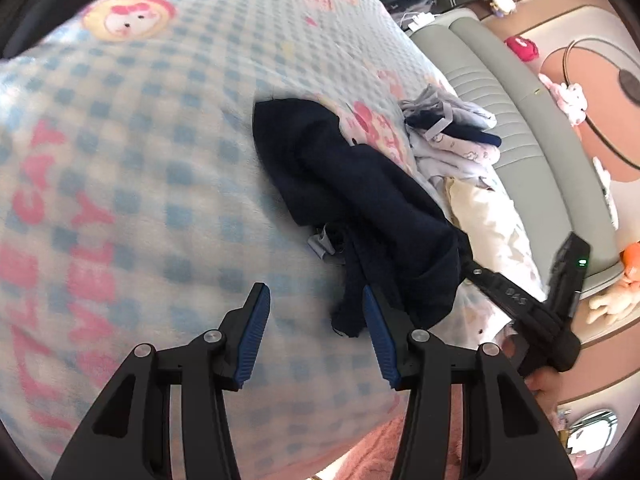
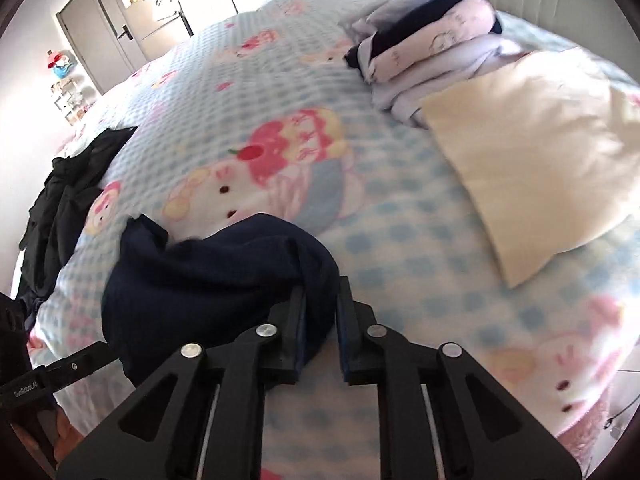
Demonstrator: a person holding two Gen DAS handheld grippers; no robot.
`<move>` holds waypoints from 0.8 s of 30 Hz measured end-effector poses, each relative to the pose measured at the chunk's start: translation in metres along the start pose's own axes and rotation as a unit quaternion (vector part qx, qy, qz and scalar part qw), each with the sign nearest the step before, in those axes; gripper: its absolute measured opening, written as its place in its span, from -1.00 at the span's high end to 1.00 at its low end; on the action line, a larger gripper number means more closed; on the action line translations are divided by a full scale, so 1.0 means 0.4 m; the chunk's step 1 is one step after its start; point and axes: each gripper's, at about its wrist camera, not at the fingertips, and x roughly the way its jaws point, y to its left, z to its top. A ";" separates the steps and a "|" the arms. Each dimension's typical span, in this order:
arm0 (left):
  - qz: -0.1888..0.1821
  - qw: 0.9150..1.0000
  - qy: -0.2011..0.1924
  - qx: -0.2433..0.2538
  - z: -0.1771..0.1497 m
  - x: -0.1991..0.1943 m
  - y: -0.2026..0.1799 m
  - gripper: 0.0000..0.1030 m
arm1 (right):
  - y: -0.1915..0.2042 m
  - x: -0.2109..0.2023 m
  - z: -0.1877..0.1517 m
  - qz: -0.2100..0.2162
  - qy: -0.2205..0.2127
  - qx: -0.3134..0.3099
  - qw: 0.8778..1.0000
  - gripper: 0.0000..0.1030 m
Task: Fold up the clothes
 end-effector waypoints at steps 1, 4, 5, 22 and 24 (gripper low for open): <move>0.003 1.000 -0.002 0.003 0.002 0.000 -0.003 0.03 | 0.006 -0.019 -0.002 -0.005 -0.015 -0.006 1.000 0.70; 0.002 1.000 -0.007 0.012 0.019 0.012 -0.017 0.03 | 0.023 -0.074 -0.006 -0.017 -0.070 -0.003 0.997 0.57; 0.002 1.000 -0.007 0.020 0.026 0.019 -0.027 0.03 | 0.023 -0.083 -0.003 -0.011 -0.082 0.004 0.997 0.57; -0.071 0.996 -0.022 0.045 0.078 -0.025 -0.134 0.63 | 0.005 -0.017 -0.036 0.071 0.009 0.005 0.997 0.02; -0.099 0.993 -0.064 0.024 0.097 -0.103 -0.121 0.63 | -0.008 -0.024 -0.027 0.077 0.009 0.015 0.997 -0.09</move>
